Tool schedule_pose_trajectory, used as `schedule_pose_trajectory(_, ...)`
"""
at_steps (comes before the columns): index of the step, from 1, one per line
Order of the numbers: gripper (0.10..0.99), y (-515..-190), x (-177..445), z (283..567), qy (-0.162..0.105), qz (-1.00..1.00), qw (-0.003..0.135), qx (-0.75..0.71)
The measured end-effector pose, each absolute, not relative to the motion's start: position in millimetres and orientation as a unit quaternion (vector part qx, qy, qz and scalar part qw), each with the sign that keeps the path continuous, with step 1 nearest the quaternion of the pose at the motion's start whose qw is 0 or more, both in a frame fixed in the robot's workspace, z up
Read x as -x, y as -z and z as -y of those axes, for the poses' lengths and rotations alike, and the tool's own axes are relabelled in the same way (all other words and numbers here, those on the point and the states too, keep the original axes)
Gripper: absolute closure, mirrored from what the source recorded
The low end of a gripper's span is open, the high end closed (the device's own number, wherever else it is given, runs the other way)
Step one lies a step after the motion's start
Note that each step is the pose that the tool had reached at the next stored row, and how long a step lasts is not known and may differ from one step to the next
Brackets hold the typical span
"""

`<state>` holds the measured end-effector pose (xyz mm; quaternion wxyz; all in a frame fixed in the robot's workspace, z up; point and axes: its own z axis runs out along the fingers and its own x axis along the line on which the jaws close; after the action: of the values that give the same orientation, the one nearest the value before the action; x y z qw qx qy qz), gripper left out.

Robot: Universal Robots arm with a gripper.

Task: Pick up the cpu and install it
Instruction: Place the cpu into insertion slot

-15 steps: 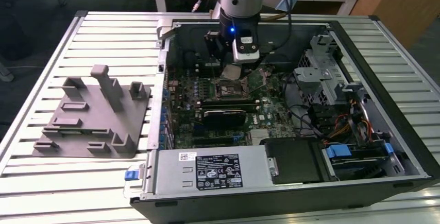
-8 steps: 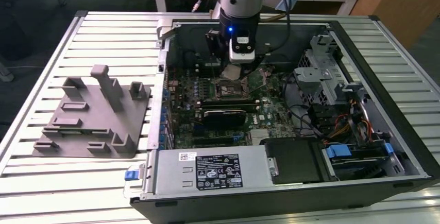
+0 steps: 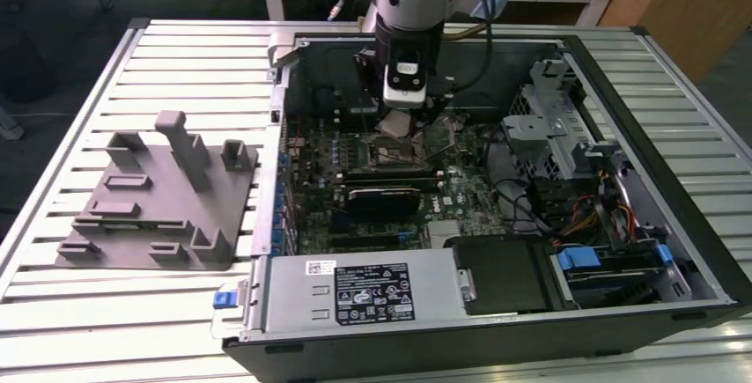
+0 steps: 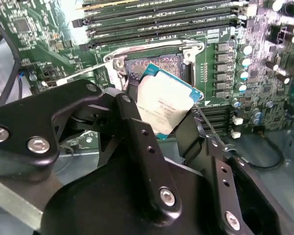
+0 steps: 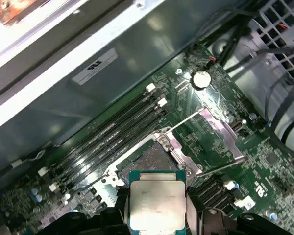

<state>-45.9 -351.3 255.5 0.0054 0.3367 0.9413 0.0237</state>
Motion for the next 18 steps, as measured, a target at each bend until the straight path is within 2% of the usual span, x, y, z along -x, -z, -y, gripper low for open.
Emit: schedule_pose_trajectory(18, 0.545, -255.4, 45.9, 351.4, -0.023, -0.899, 0.008, -0.437)
